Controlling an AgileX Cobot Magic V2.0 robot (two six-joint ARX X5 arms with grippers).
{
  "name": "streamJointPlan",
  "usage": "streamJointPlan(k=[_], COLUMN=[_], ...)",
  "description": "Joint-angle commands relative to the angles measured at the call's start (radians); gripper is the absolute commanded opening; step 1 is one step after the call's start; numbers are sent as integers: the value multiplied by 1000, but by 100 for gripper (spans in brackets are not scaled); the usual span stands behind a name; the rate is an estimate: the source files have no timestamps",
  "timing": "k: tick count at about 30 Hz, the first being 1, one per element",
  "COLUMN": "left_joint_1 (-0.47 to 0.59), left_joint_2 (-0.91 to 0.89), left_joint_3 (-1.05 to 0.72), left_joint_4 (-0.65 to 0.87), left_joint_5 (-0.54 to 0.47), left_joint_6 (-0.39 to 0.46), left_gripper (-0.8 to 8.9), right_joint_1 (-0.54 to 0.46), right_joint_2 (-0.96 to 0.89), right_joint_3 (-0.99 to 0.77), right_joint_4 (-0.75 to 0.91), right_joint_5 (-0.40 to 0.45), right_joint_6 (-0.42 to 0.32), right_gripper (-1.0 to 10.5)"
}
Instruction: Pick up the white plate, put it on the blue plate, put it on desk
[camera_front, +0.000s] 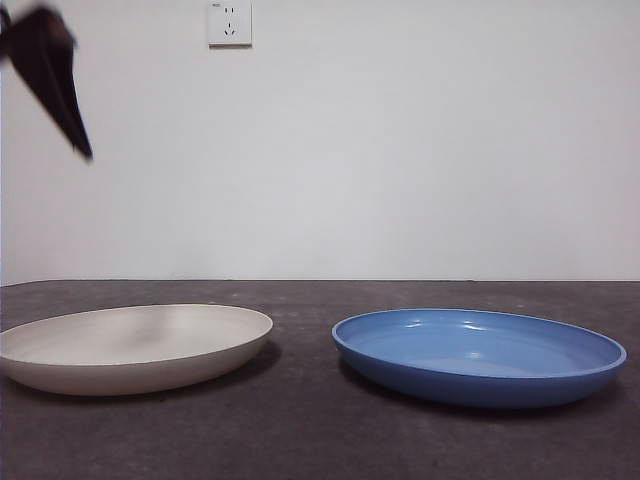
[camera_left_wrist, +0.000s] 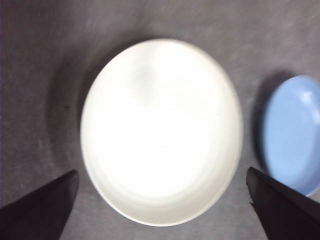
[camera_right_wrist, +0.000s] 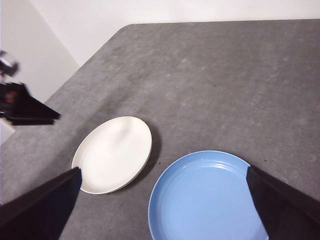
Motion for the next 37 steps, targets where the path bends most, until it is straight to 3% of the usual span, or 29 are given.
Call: streamJointPlan(k=[1, 16, 22, 30, 34, 37], left_joint_1=[9, 25, 25, 21, 21, 21], left_joint_2=[86, 321, 364, 391, 397, 418], left_joint_3=[19, 19, 19, 19, 19, 19], left_joint_4=[20, 129, 155, 163, 164, 162], left_joint_5=[5, 8, 82, 76, 66, 49], left_joint_6=[59, 66, 66, 63, 57, 51], left_gripper=[623, 621, 611, 531, 371, 322], right_joint_1=[3, 3, 3, 3, 3, 3], right_joint_2=[4, 4, 5, 5, 5, 5], right_joint_3=[18, 18, 18, 18, 18, 18], right_joint_4=[3, -11, -10, -11, -12, -11], right_joint_5=[-3, -2, -2, -2, -2, -2], right_joint_6=[-6, -11, -17, -17, -17, -17], right_gripper=[590, 590, 590, 590, 590, 590])
